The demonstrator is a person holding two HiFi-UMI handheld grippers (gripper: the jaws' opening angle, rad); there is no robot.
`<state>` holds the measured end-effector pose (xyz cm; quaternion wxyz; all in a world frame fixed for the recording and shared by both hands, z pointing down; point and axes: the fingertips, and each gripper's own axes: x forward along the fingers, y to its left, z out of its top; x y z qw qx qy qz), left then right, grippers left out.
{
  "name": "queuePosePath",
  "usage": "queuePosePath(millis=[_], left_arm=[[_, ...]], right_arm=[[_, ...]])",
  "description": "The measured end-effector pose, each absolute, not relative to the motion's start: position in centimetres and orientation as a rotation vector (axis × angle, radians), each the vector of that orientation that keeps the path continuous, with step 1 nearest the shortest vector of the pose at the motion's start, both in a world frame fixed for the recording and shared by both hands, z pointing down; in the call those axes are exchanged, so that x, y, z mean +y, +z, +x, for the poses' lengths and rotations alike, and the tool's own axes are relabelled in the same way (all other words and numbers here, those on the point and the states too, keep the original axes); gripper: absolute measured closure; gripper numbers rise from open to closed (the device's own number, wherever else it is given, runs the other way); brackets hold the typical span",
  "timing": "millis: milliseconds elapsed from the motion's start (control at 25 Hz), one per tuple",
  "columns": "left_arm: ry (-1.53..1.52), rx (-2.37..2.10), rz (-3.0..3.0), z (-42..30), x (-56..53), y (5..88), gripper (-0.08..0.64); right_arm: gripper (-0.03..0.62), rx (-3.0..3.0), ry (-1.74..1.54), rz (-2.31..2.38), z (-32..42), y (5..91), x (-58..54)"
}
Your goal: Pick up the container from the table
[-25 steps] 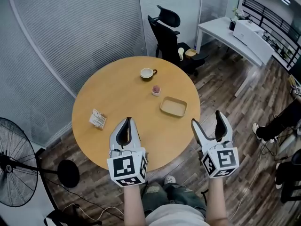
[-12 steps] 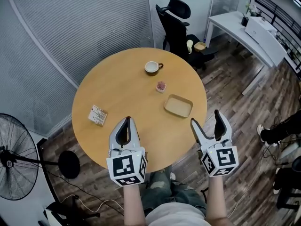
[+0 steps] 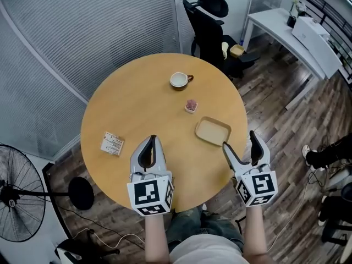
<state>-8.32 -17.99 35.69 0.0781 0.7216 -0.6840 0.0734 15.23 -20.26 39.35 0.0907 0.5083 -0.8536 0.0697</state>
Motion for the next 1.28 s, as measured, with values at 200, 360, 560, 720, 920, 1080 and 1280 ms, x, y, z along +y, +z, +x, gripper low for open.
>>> queuePosePath(millis=[200, 360, 560, 720, 920, 1080, 1280], left_arm=[[0.262, -1.992, 2.158, -8.7, -20.9, 37.7, 0.560], [0.288, -1.945, 2.153, -8.8, -22.6, 39.3, 0.560], [0.314, -1.905, 2.132, -9.2, -24.1, 41.2, 0.560], [0.330, -1.880, 2.108, -9.5, -25.1, 42.9, 0.560], [0.359, -1.847, 2.073, -10.0, -25.7, 45.3, 0.560], [0.391, -1.822, 2.056, -10.0, -25.9, 47.1, 0.560], [0.420, -1.780, 2.042, -9.8, -26.4, 49.6, 0.560]], right_arm=[[0.202, -2.485, 0.245, 1.488, 14.3, 41.7, -22.7], [0.202, -2.452, 0.276, 1.469, 13.7, 43.4, -24.3], [0.201, -2.412, 0.309, 1.439, 13.0, 45.5, -25.6], [0.201, -2.379, 0.329, 1.394, 12.3, 47.6, -26.3], [0.204, -2.332, 0.382, 1.348, 11.7, 50.6, -26.5], [0.229, -2.278, 0.393, 1.338, 11.8, 52.8, -26.3], [0.232, -2.233, 0.416, 1.298, 11.6, 55.5, -26.2]])
